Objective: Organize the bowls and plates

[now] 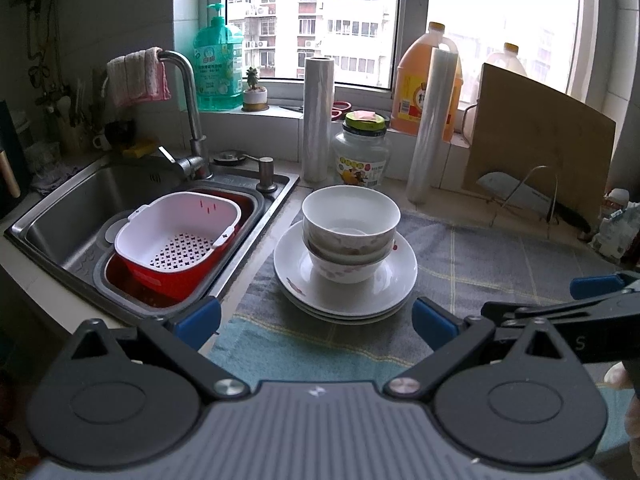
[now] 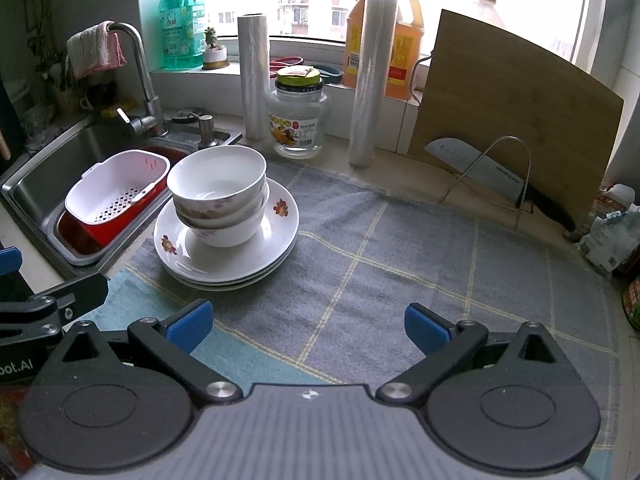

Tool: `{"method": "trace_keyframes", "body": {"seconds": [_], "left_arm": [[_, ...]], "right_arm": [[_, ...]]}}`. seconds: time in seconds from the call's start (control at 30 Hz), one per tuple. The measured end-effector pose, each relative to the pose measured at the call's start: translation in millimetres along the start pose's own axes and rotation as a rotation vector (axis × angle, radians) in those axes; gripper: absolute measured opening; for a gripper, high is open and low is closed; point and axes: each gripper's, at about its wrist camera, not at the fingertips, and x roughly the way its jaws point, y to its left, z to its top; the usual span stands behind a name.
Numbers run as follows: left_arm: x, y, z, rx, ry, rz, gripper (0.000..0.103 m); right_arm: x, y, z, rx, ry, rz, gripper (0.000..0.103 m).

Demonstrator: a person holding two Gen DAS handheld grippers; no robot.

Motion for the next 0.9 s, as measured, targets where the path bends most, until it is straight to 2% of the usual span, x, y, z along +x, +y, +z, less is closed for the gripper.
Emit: {"method": "trace_keyframes", "body": {"seconds": [0.9], "left_arm": [[0.9,0.0,4.1,0.0,-0.002,-0.004,0.101]], "right_arm": [[1.4,0.9,5.2,0.006,-0.005,-0.008,0.103]]}}
